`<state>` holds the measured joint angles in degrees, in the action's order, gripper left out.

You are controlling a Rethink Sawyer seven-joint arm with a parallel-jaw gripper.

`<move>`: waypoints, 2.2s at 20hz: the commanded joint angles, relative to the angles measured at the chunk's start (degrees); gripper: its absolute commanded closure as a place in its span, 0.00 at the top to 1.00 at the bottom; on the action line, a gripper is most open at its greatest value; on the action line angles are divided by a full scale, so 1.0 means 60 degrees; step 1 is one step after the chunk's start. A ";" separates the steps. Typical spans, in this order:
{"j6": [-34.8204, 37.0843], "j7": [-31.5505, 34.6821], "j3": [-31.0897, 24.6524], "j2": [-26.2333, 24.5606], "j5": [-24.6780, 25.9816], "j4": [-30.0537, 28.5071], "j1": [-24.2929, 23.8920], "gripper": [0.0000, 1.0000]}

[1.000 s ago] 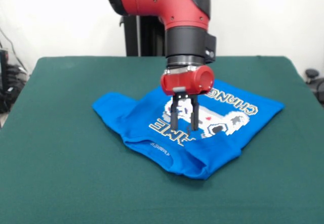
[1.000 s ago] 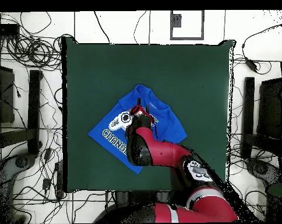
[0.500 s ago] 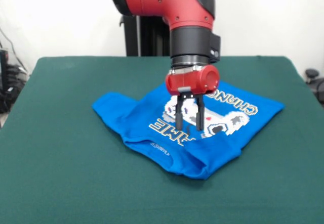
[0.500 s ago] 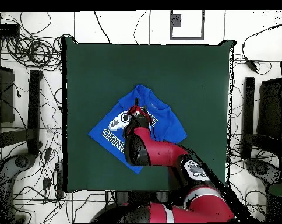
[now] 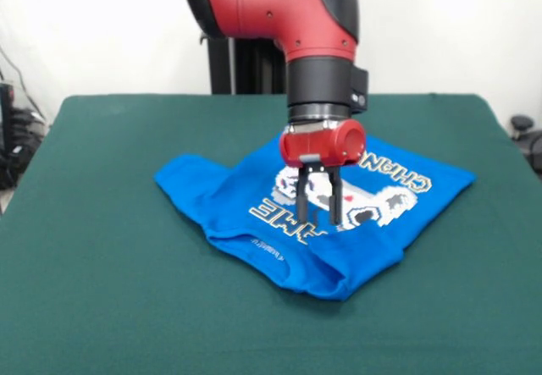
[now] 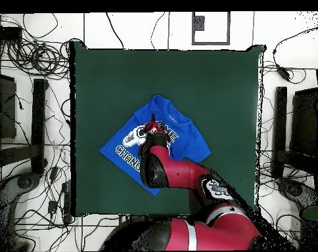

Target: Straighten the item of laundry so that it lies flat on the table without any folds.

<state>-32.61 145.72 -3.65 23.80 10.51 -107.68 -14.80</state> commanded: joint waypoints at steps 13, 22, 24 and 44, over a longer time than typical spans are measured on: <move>-0.0963 0.1082 -0.0498 -0.1308 0.0037 0.0505 0.0176 1.00; -0.0684 0.1147 -0.0606 -0.1030 -0.0139 0.0466 0.0129 1.00; -0.0524 0.1165 -0.0675 -0.0917 -0.0154 0.0466 0.0090 1.00; -0.0507 0.1202 -0.0713 -0.1146 -0.1034 0.0845 0.0549 1.00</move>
<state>-38.78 145.72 -3.59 19.15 9.19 -107.32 -14.22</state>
